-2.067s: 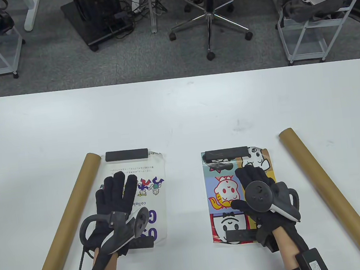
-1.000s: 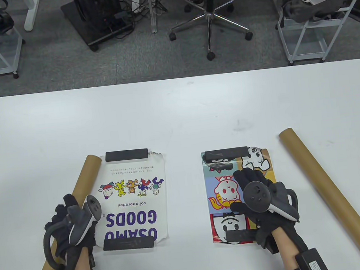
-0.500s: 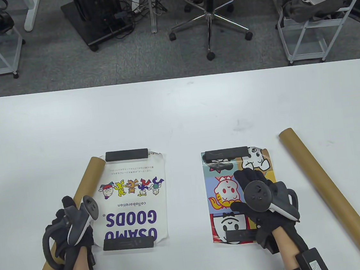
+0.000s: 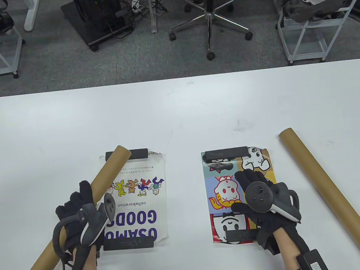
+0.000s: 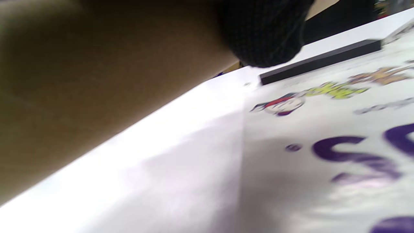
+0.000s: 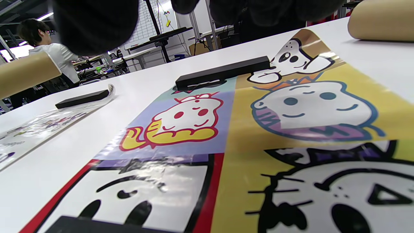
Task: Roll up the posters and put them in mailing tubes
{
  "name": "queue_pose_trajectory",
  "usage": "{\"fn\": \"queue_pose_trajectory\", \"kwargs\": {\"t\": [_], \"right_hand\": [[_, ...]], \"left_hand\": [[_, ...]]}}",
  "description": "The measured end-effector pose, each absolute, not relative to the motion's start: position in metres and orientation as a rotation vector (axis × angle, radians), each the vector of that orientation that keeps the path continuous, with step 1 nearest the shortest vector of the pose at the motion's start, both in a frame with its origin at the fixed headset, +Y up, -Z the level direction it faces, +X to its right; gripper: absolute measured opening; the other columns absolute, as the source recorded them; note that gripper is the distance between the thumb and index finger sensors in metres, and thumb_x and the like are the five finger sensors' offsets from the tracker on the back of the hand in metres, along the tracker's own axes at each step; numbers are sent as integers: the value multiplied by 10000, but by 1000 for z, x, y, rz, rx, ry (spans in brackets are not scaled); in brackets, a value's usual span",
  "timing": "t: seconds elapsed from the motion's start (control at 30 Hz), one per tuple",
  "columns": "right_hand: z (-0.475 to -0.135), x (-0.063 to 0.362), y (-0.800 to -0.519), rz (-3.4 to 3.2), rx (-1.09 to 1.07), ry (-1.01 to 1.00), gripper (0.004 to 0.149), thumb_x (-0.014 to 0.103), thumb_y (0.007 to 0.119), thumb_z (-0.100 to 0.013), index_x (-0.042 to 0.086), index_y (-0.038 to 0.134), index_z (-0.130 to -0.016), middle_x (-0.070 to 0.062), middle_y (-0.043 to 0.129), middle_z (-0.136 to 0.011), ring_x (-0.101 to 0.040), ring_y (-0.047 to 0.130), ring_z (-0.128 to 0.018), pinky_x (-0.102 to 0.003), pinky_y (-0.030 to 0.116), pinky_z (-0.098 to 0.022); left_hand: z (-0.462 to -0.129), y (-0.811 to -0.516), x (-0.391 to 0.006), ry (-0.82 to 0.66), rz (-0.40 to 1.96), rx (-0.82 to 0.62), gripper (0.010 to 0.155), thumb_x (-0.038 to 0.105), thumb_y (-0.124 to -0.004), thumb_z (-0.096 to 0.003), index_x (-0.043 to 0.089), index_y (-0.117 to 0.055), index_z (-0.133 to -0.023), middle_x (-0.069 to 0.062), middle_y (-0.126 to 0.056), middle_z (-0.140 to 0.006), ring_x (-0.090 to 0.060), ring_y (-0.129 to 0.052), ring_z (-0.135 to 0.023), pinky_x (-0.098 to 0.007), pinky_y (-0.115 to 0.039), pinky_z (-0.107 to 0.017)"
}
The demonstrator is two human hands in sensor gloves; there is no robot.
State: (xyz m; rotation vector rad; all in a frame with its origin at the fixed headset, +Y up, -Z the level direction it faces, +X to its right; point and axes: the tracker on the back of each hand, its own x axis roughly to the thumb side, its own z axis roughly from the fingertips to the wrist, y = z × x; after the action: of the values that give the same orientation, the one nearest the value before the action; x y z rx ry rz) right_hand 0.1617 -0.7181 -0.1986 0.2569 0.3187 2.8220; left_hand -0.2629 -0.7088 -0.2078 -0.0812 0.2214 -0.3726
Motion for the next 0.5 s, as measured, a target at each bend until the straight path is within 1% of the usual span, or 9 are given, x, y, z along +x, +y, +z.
{"fn": "queue_pose_trajectory", "kwargs": {"t": [0.3, 0.37, 0.5], "right_hand": [[-197, 161, -720, 2779, 260, 317, 889, 475, 727, -429, 94, 313, -1117, -295, 344, -1188, -593, 396, -1032, -746, 434, -685], [-197, 162, -720, 2778, 258, 315, 890, 476, 726, -429, 96, 311, -1118, -294, 347, -1188, -592, 398, -1033, -745, 435, -685], [-198, 165, -721, 2765, 244, 323, 886, 476, 725, -430, 94, 316, -1117, -293, 350, -1187, -592, 403, -1032, -746, 437, -684]], "left_hand": [[-195, -697, -217, -35, -387, 64, 874, 416, -743, -473, 216, -261, -1174, -78, -638, -1169, -306, -820, -1007, -578, -638, -812], [-193, -697, -209, -112, -389, 100, 874, 416, -745, -468, 226, -258, -1169, -67, -635, -1169, -300, -818, -1009, -572, -644, -811], [-190, -693, -200, -164, -401, 150, 882, 401, -759, -445, 283, -250, -1156, -17, -615, -1176, -282, -797, -1037, -553, -653, -814]]}}
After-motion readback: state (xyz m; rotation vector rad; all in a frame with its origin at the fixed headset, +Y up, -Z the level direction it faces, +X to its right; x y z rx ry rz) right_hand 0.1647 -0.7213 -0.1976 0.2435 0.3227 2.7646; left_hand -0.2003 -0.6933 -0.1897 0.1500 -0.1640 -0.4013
